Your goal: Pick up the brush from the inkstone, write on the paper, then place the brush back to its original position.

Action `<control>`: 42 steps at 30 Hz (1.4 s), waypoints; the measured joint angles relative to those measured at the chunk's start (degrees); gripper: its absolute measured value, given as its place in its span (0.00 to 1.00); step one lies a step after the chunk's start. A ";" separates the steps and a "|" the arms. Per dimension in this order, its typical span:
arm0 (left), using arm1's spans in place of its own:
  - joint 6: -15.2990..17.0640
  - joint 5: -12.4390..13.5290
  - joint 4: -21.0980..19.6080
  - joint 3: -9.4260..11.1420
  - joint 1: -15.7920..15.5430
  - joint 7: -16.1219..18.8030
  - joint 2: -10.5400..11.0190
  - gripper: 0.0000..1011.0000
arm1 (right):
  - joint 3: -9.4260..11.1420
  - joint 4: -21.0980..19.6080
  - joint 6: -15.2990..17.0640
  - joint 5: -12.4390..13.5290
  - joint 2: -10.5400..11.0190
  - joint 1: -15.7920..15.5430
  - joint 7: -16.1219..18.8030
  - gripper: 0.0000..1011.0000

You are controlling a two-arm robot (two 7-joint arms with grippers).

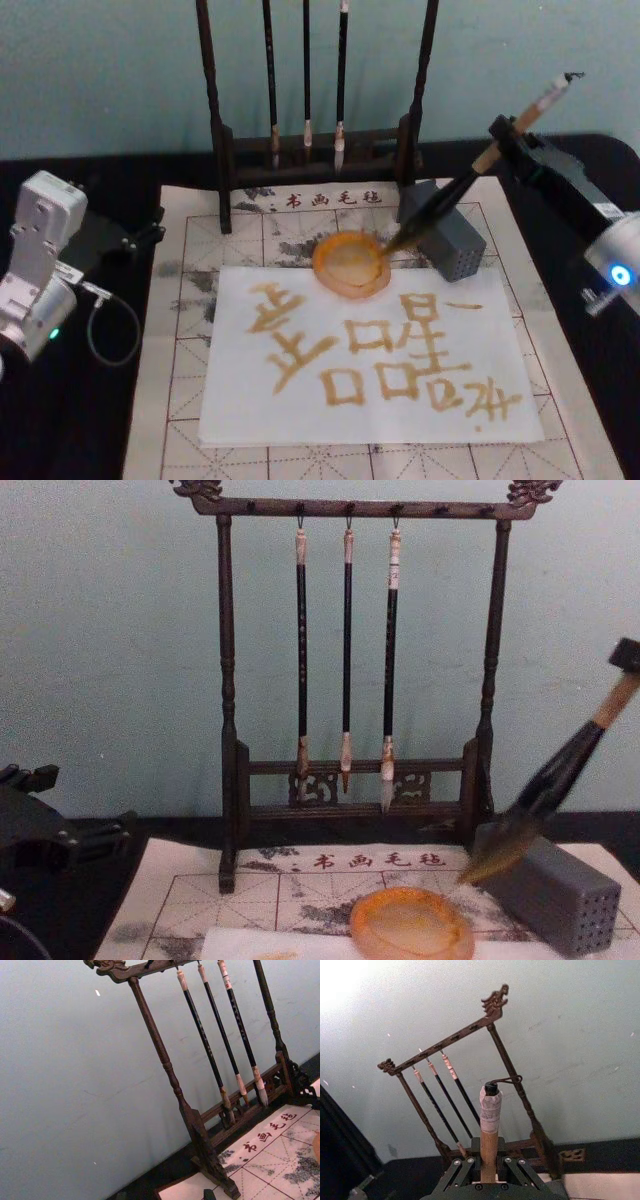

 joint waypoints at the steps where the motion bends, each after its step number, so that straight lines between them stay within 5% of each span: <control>1: 0.00 0.00 0.00 0.00 0.00 0.00 0.00 0.99 | -0.18 0.43 0.44 0.53 -0.25 0.52 -0.21 0.19; 12: 0.00 0.00 0.00 0.00 0.00 0.00 0.00 0.99 | -1.41 8.80 7.55 8.60 -4.55 7.95 -5.85 0.19; 22: 0.00 0.00 0.00 0.00 0.00 0.00 0.00 0.99 | -1.86 15.37 10.63 13.60 -7.61 12.53 -10.30 0.19; 42: 0.00 0.00 0.00 0.00 0.00 0.00 0.00 0.99 | -3.84 23.23 8.70 15.76 -8.52 16.57 -13.94 0.19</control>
